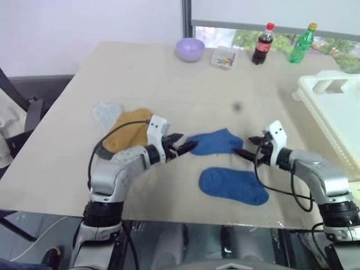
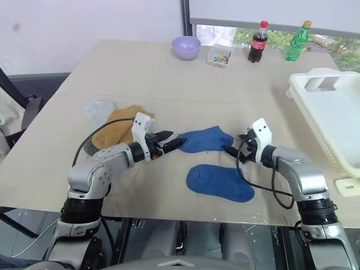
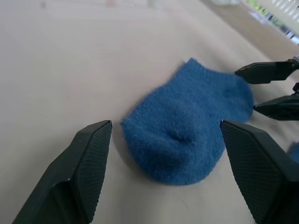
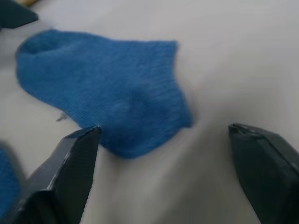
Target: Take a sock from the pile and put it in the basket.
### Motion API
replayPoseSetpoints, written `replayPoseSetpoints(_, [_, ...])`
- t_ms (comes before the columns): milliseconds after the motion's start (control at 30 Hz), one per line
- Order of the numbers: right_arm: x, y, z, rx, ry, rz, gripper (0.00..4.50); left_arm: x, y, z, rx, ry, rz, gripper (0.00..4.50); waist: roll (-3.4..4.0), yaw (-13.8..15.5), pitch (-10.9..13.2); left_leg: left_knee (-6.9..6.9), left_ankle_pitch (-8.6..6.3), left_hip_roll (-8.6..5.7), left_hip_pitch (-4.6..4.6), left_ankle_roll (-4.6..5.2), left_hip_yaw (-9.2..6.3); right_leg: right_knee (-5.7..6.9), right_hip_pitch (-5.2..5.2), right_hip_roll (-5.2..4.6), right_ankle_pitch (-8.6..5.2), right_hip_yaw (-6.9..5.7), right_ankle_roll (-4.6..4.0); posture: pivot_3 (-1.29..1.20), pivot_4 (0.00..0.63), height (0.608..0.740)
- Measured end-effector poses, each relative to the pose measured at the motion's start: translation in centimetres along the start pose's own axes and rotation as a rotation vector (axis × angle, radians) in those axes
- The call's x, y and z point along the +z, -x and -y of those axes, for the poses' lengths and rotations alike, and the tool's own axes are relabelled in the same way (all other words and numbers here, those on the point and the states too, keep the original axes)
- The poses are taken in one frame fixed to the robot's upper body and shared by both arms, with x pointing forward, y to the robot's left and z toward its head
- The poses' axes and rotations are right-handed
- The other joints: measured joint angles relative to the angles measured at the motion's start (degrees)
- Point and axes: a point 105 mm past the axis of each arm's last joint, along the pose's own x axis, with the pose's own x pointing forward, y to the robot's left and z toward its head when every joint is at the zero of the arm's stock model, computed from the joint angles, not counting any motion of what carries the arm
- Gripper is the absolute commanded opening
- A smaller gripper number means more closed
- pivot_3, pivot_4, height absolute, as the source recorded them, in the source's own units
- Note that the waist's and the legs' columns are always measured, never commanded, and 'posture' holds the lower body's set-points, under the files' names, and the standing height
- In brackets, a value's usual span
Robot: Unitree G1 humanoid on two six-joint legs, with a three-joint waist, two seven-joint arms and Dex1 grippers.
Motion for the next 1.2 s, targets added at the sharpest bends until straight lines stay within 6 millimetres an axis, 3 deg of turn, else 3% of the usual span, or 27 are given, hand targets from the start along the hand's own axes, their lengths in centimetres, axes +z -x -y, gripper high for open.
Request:
replayPoseSetpoints(233, [-0.4, -0.7, -0.9, 0.031, -0.022, -0.014, 0.03, -0.2, -0.1, -0.4, 0.04, -0.016, 0.001, 4.01, 0.01, -0.1, 0.0, 0.0, 0.0, 0.11, 0.07, 0.0, -0.02, 0.11, -0.01, 0.13, 0.0, 0.01, -0.02, 0.0, 0.15, 0.73])
replayPoseSetpoints(367, [-0.4, -0.8, -0.8, 0.03, -0.021, -0.015, 0.03, -0.5, 0.0, -2.1, 0.107, -0.038, -0.016, 4.01, 0.01, -0.1, 0.0, 0.0, 0.0, 0.1, 0.06, 0.0, 0.0, 0.09, -0.01, 0.13, 0.0, 0.02, -0.02, 0.0, 0.15, 0.73])
replayPoseSetpoints(600, [-0.6, -0.6, -0.9, 0.006, 0.004, -0.012, 0.03, -0.3, -1.0, -2.1, 0.123, -0.082, -0.017, 4.01, 0.02, 0.0, 0.0, 0.0, 0.0, 0.1, 0.07, 0.0, 0.0, 0.09, 0.0, 0.11, 0.0, 0.02, -0.01, 0.0, 0.15, 0.73])
replayPoseSetpoints(700, [-0.7, -0.5, -0.8, -0.004, 0.012, -0.013, 0.0, -0.4, -1.1, -2.4, 0.138, -0.081, -0.025, 3.23, 0.04, 0.1, -0.1, 0.0, 0.0, 0.1, 0.09, 0.0, -0.01, 0.1, 0.01, 0.12, 0.0, 0.02, -0.01, 0.0, 0.15, 0.73])
replayPoseSetpoints(833, [-0.8, -0.5, -0.8, -0.01, 0.021, -0.013, 0.0, -0.7, -0.9, -2.9, 0.161, -0.097, -0.05, 1.49, 0.08, 0.0, -0.1, 0.0, 0.0, 0.1, 0.08, 0.0, 0.0, 0.09, 0.01, 0.12, 0.0, 0.03, -0.01, 0.0, 0.15, 0.73])
replayPoseSetpoints(967, [-0.9, -0.4, -0.7, -0.01, 0.023, -0.015, 0.0, -1.0, -0.9, -3.1, 0.171, -0.109, -0.073, 0.04, 0.1, 0.1, -0.2, 0.0, 0.0, 0.08, 0.1, 0.0, 0.0, 0.07, 0.05, 0.1, 0.0, 0.02, -0.02, 0.0, 0.15, 0.73])
replayPoseSetpoints(1200, [-0.9, -0.4, -0.8, -0.007, 0.024, -0.013, 0.0, -1.1, -1.0, -3.0, 0.167, -0.128, -0.077, 0.04, 0.17, 0.1, -0.2, 0.0, 0.0, 0.08, 0.13, -0.01, -0.02, 0.07, 0.08, 0.1, -0.01, 0.02, -0.02, 0.0, 0.15, 0.73])
